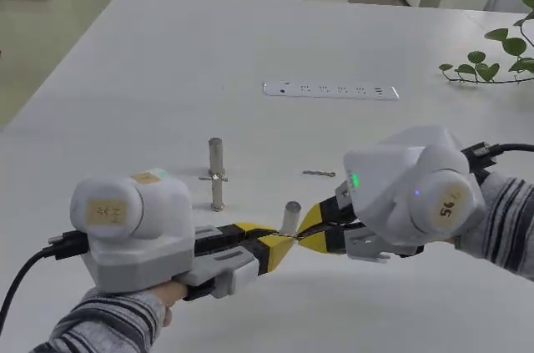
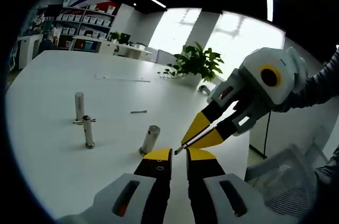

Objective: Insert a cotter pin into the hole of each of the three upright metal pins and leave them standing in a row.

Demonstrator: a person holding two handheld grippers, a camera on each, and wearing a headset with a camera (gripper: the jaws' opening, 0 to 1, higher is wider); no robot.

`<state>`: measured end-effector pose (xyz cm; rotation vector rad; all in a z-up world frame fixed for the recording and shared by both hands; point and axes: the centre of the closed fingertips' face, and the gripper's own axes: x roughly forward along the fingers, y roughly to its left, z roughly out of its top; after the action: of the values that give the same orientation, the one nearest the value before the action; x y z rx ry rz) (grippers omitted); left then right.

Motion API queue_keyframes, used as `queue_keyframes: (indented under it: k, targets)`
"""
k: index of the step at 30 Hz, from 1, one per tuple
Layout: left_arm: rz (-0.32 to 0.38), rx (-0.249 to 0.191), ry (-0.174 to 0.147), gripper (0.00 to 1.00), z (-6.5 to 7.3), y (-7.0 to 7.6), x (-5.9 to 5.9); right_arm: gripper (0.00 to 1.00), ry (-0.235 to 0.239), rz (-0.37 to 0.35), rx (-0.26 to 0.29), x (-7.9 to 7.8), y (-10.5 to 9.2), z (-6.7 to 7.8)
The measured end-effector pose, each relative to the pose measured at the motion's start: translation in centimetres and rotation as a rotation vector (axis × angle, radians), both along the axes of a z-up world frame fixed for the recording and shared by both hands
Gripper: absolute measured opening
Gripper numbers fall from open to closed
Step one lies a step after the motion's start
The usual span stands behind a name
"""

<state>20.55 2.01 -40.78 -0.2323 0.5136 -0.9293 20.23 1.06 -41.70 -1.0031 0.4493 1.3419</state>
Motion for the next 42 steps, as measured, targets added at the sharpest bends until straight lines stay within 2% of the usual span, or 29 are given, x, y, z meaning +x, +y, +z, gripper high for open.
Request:
queue_keyframes:
  k: [4,17,19,20,23,27,35,40,42]
  targets:
    - [0.005,-0.020,0.017,0.02,0.1,-0.1,-0.1,0.00,-0.004,0.002,0.000,-0.1,0.1,0.2]
    - [0.005,-0.074,0.049,0.00,0.4,-0.2,-0.3,0.00,-0.006,-0.005,-0.004,-0.2,0.2,0.0]
    - [-0.006,-0.072,0.035,0.00,0.4,-0.3,-0.4,0.00,-0.003,-0.006,-0.003,-0.3,0.2,0.0]
    - [-0.017,-0.058,0.011,0.00,0.4,-0.3,-0.5,0.00,-0.004,-0.005,-0.001,-0.3,0.2,0.0]
    - [-0.030,-0.045,-0.012,0.00,0.4,-0.3,-0.6,0.00,0.011,-0.018,-0.002,-0.3,0.1,-0.1]
    - [-0.066,-0.020,-0.063,0.00,0.6,-0.4,-0.8,0.01,0.025,-0.044,-0.006,-0.1,-0.3,-0.3]
    - [-0.133,0.012,-0.139,0.00,1.1,-0.5,-1.3,0.01,0.125,-0.075,0.063,-0.6,-0.4,0.0]
    - [-0.164,0.002,-0.161,0.00,1.5,-0.6,-1.7,0.00,0.196,-0.090,0.101,-1.2,-0.5,0.1]
    - [-0.173,-0.002,-0.168,0.00,1.6,-0.6,-1.8,0.00,0.198,-0.090,0.098,-1.3,-0.5,0.0]
